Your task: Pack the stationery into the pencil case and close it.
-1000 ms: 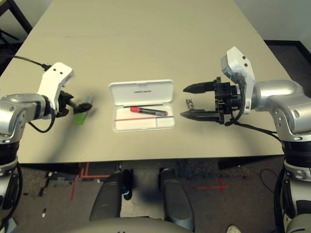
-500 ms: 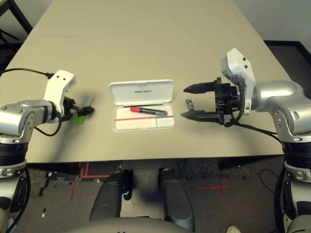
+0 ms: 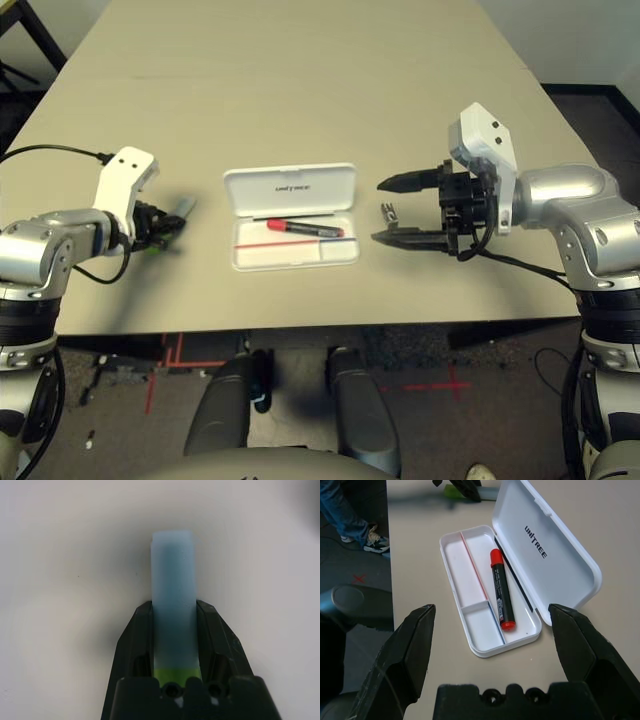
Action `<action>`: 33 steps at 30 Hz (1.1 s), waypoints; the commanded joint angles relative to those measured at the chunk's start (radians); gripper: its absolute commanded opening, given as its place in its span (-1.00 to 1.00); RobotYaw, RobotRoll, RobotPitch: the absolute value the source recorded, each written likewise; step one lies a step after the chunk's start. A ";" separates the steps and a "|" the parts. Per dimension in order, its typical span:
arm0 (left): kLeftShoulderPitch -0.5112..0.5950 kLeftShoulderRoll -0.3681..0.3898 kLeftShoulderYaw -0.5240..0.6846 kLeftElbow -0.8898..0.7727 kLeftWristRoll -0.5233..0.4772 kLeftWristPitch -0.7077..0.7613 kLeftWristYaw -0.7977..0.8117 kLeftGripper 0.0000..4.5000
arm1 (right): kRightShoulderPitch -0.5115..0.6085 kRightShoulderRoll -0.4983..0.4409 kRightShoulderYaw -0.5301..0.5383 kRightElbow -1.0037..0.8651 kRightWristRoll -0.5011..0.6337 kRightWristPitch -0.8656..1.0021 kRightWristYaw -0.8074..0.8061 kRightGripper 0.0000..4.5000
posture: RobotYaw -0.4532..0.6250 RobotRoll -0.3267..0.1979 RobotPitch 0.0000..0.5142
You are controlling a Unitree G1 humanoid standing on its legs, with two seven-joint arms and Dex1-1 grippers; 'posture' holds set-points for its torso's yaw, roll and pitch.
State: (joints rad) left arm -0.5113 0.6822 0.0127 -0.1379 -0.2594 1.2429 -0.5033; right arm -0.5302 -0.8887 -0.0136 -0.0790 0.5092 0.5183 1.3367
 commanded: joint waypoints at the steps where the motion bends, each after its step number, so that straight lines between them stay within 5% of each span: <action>1: 0.015 0.093 -0.050 -0.007 -0.005 -0.044 -0.077 -0.51 | -0.004 0.000 0.008 0.002 -0.007 -0.014 0.006 1.00 | -0.18 0.25 -0.24; 9: 0.080 0.281 -0.096 -0.085 -0.048 -0.466 -0.465 -0.51 | -0.006 -0.001 0.013 0.022 -0.015 -0.029 0.014 1.00 | -0.17 0.25 -0.25; 13: 0.121 0.327 -0.113 -0.186 -0.122 -0.510 -0.631 -0.51 | -0.010 0.001 0.021 0.045 -0.029 -0.048 0.019 1.00 | -0.16 0.25 -0.26; 21: -0.008 0.222 -0.242 -0.225 -0.090 -0.513 -0.625 -0.51 | 0.000 -0.012 0.031 0.069 -0.061 -0.066 0.042 1.00 | -0.16 0.25 -0.26; 33: -0.195 0.032 -0.470 -0.074 0.057 -0.564 -0.623 -0.51 | 0.013 -0.017 0.027 0.064 -0.071 -0.066 0.044 1.00 | -0.20 0.25 -0.26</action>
State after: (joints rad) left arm -0.6886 0.7233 -0.4223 -0.2253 -0.2291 0.6889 -1.1235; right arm -0.5301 -0.8936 0.0165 -0.0013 0.4389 0.4568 1.3775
